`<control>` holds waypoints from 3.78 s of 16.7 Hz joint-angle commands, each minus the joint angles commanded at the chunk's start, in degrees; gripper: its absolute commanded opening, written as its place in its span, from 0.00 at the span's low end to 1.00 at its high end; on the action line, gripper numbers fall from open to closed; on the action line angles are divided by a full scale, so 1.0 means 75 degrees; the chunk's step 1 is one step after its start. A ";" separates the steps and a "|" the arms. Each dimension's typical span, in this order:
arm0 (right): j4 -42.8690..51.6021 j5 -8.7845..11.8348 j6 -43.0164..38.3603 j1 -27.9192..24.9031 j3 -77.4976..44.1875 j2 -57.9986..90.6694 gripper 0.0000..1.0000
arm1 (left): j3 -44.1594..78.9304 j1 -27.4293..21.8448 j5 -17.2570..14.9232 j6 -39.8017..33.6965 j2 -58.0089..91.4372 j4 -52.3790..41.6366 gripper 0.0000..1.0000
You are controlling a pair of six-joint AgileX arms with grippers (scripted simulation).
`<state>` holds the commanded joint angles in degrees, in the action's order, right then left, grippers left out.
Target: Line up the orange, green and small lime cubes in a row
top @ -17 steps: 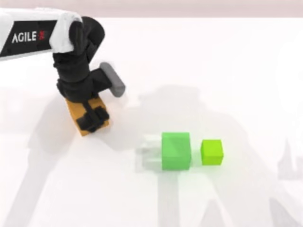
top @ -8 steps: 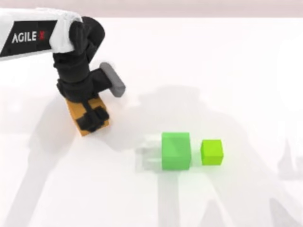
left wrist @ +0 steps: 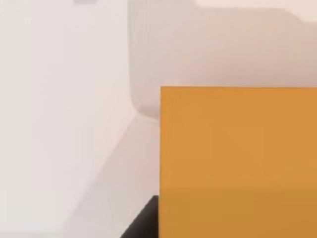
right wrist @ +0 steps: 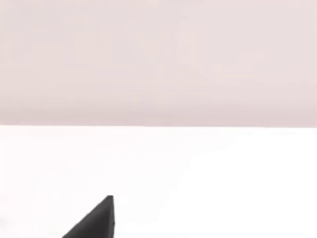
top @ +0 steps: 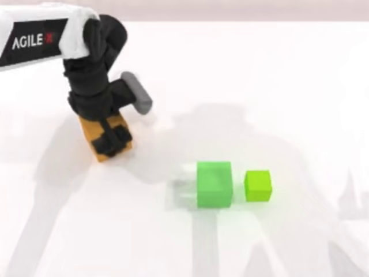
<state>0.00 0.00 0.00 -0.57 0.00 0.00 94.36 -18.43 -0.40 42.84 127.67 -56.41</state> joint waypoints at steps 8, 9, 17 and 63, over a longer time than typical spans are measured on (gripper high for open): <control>0.0000 0.0000 0.0000 0.0000 0.0000 0.0000 1.00 | 0.1016 0.0119 0.0007 -0.0022 -0.0490 -0.1515 0.00; 0.0000 0.0000 0.0000 0.0000 0.0000 0.0000 1.00 | 0.1016 0.0119 0.0007 -0.0022 -0.0490 -0.1515 0.00; 0.0000 0.0000 0.0000 0.0000 0.0000 0.0000 1.00 | -0.0138 -0.1089 0.0027 0.1144 -0.1496 -0.1386 0.00; 0.0000 0.0000 0.0000 0.0000 0.0000 0.0000 1.00 | -0.1885 -0.1886 0.0040 0.1908 -0.1592 0.0281 1.00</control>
<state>0.00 0.00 0.00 -0.57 0.00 0.00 80.23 -32.58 -0.11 57.15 115.73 -54.30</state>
